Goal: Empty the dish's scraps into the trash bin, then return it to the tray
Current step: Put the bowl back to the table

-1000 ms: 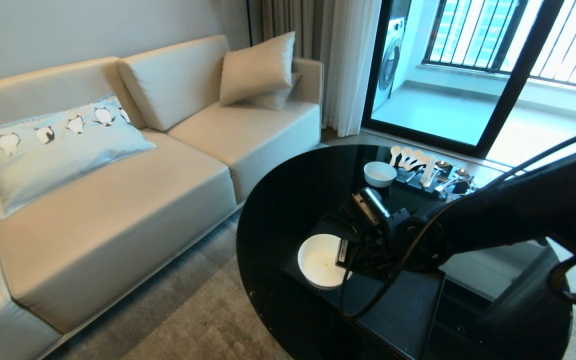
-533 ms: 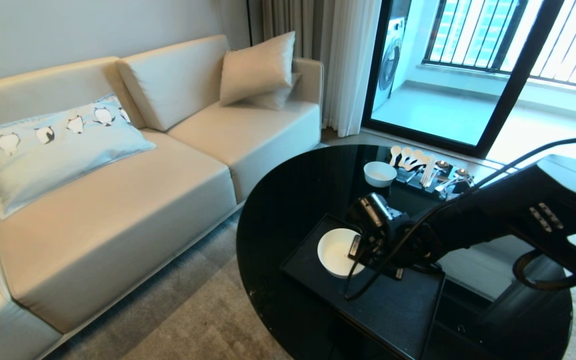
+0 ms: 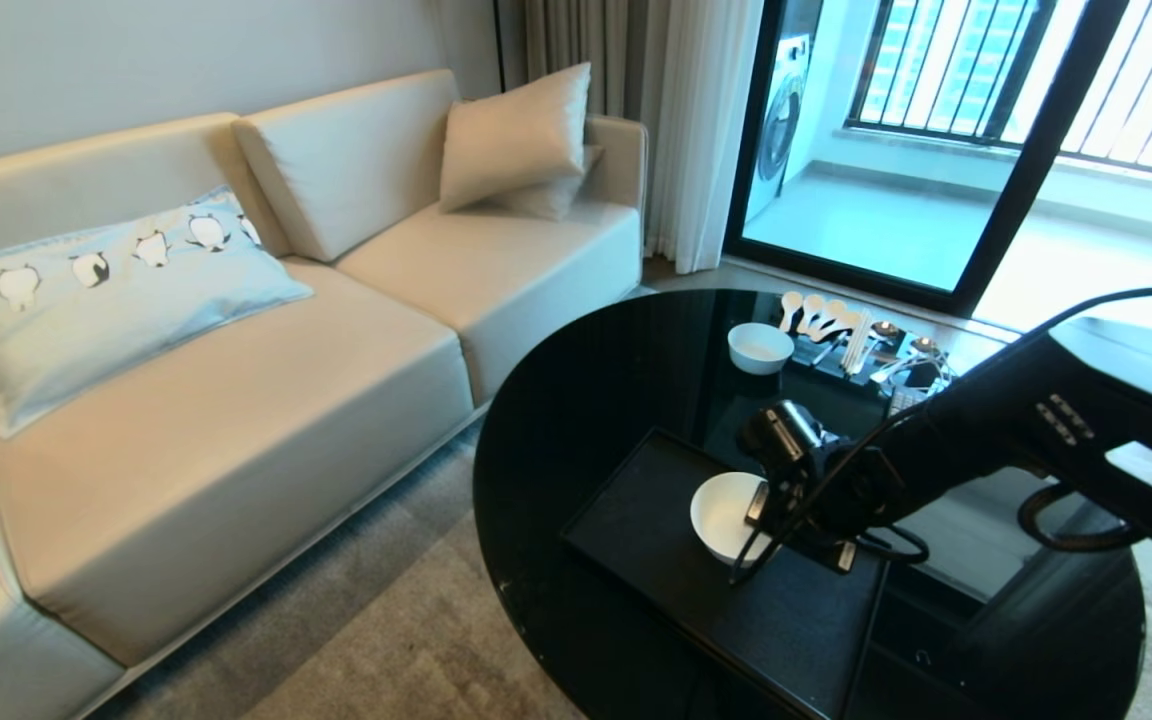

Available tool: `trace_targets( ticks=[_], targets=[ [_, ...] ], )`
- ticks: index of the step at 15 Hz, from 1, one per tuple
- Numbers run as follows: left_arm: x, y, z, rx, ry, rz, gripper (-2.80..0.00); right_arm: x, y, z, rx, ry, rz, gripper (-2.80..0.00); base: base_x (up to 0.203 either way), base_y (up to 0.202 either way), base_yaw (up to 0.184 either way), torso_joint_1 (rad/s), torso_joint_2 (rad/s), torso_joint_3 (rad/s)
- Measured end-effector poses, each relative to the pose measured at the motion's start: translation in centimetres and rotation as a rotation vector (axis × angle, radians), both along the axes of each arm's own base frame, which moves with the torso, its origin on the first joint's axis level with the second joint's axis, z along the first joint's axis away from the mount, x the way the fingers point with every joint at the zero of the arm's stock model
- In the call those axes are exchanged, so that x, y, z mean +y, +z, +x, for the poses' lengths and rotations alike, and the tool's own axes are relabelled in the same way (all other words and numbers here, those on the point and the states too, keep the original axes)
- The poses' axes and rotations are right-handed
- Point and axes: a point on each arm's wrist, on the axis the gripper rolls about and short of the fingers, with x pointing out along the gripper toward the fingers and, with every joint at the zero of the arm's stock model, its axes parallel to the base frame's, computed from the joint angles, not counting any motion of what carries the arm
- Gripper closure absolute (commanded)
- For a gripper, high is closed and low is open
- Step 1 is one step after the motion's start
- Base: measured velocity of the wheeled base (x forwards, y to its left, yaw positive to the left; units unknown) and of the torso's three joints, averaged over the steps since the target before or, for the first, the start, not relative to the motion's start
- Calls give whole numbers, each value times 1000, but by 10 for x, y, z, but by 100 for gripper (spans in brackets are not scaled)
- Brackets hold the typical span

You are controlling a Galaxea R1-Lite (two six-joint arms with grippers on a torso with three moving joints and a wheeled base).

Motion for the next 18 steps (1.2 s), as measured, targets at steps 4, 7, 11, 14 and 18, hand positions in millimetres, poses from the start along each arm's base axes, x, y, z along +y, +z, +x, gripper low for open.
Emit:
trace_targets(
  ticks=[4,7,11,14,18],
  targets=[
    [0,0,0,0,0,0,0,-15,-14,-7,44,-55,-32,0,0,0,0,0,0,0],
    [0,0,0,0,-1,0,0,-20,-14,-12,50,-69,-23,-280,0,0,0,0,0,0],
    [0,0,0,0,0,0,0,-21,-4,-16,32,-79,-8,-280,0,0,0,0,0,0],
    [0,0,0,0,0,0,0,-21,14,-18,-12,-71,0,-280,0,0,0,0,0,0],
    [0,0,0,0,0,0,0,-25,58,-31,-101,33,-34,-280,0,0,0,0,0,0]
  ],
)
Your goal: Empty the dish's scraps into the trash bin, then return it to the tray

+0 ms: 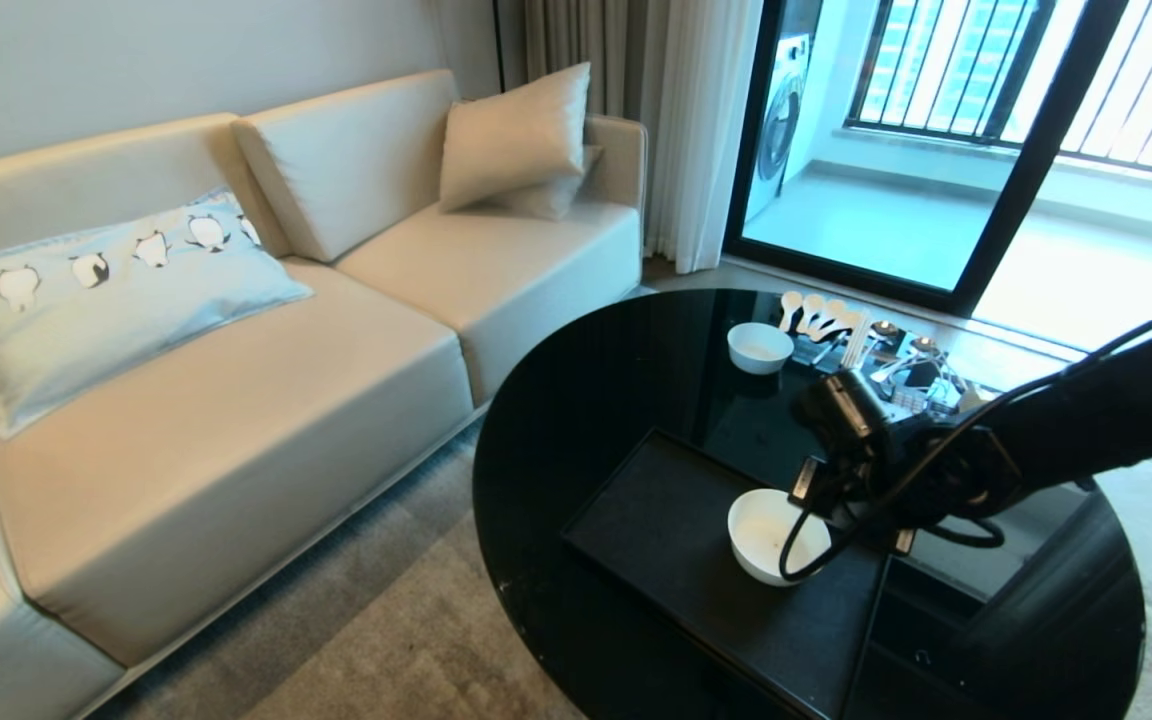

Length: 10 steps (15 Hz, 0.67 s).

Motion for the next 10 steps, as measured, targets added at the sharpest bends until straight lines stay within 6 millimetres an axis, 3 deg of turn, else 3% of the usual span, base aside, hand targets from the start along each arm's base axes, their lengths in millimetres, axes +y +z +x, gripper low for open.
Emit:
trace_targets(
  ticks=[3,6,7,8,10],
  targets=[
    [0,0,0,0,0,0,0,-10,38,-20,-123,162,-135,-280,0,0,0,0,0,0],
    [0,0,0,0,0,-1,0,-28,59,-34,-278,322,-337,-280,0,0,0,0,0,0],
    [0,0,0,0,0,0,0,-37,63,-37,-336,365,-420,-177,0,0,0,0,0,0],
    [0,0,0,0,0,0,0,-47,65,-41,-396,401,-507,0,0,0,0,0,0,0],
    [0,0,0,0,0,0,0,-68,69,-53,-506,450,-652,0,0,0,0,0,0,0]
  ],
)
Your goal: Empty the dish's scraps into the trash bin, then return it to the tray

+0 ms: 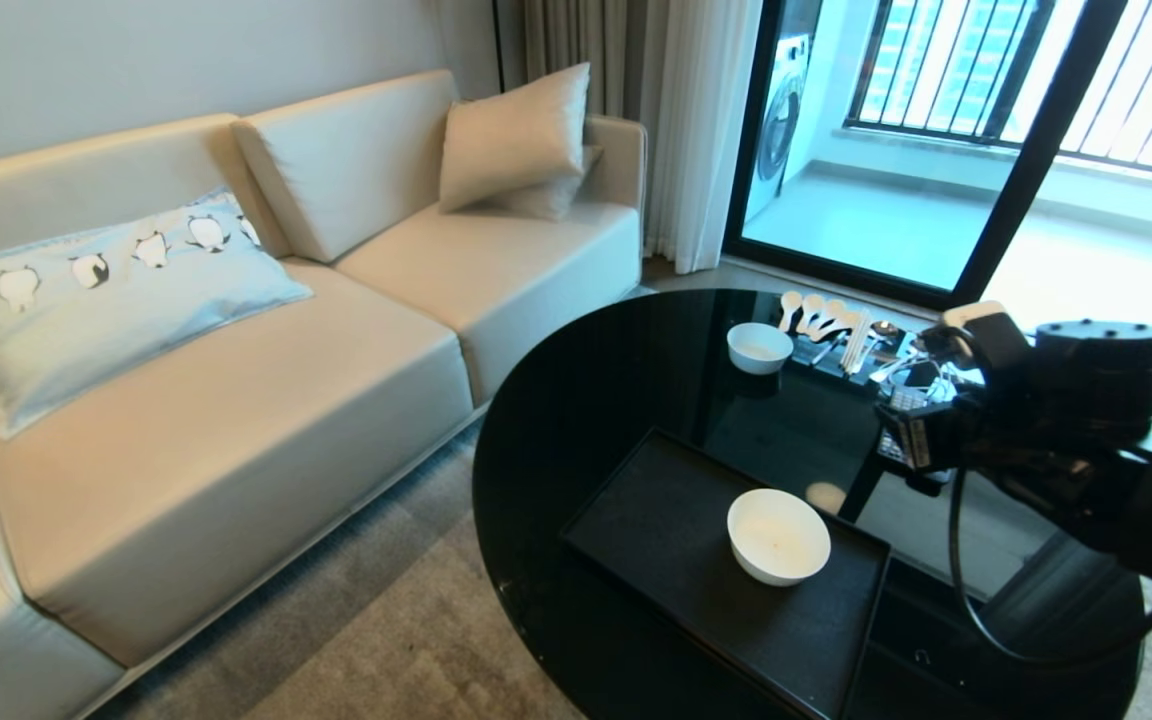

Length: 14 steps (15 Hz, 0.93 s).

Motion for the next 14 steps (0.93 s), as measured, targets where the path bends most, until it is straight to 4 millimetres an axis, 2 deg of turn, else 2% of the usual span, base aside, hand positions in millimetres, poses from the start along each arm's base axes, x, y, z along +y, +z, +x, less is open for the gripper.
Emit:
trace_targets(
  ticks=[4,7,9,14],
  targets=[
    [0,0,0,0,0,0,0,-43,12,-38,-141,-26,-63,0,0,0,0,0,0,0],
    [0,0,0,0,0,0,0,-63,29,-72,-230,-100,-62,0,0,0,0,0,0,0],
    [0,0,0,0,0,0,0,-69,34,-102,-279,-128,-62,0,0,0,0,0,0,0],
    [0,0,0,0,0,0,0,-70,17,-181,-313,-141,-60,0,0,0,0,0,0,0]
  ],
)
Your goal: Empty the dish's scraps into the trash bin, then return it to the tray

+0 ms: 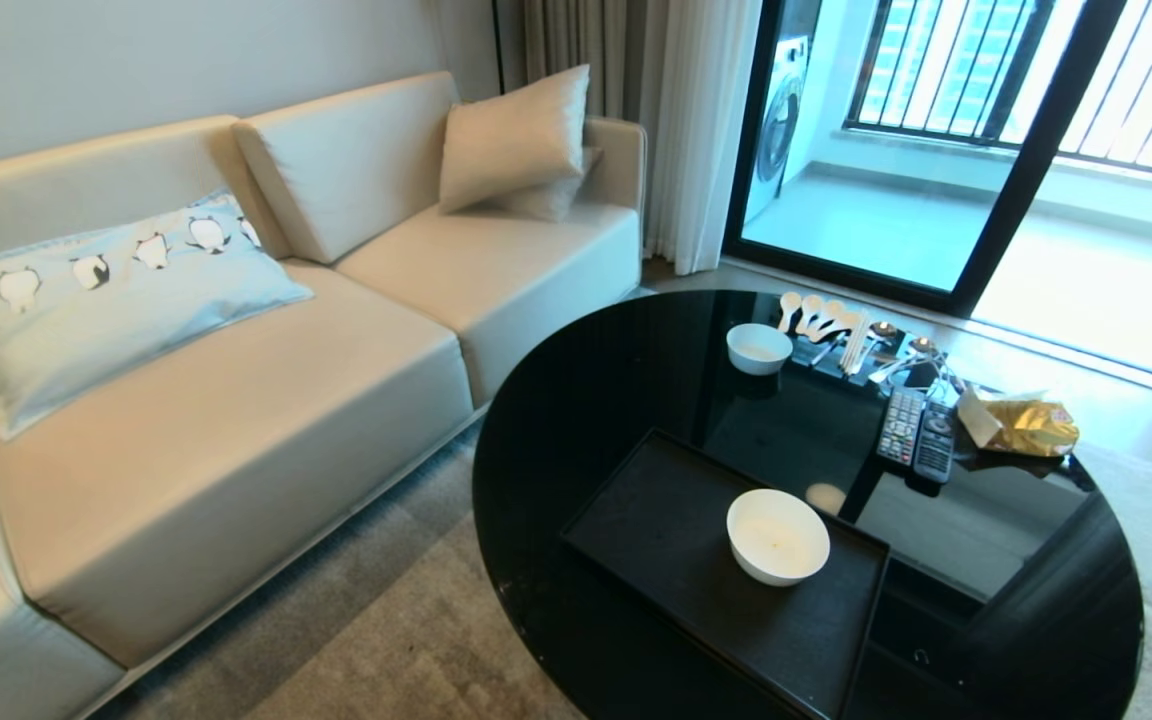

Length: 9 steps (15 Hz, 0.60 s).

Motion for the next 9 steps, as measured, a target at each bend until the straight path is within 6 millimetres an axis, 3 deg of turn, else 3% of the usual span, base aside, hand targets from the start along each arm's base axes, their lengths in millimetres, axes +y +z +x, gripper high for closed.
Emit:
trace_targets(
  ticks=[5,7,9],
  targets=[
    [0,0,0,0,1,0,0,3,-21,-71,-33,42,1,0,0,0,0,0,0,0],
    [0,0,0,0,0,0,0,4,-37,-99,-38,83,8,0,0,0,0,0,0,0],
    [0,0,0,0,0,0,0,5,-61,-114,23,160,45,0,0,0,0,0,0,0]
  ],
)
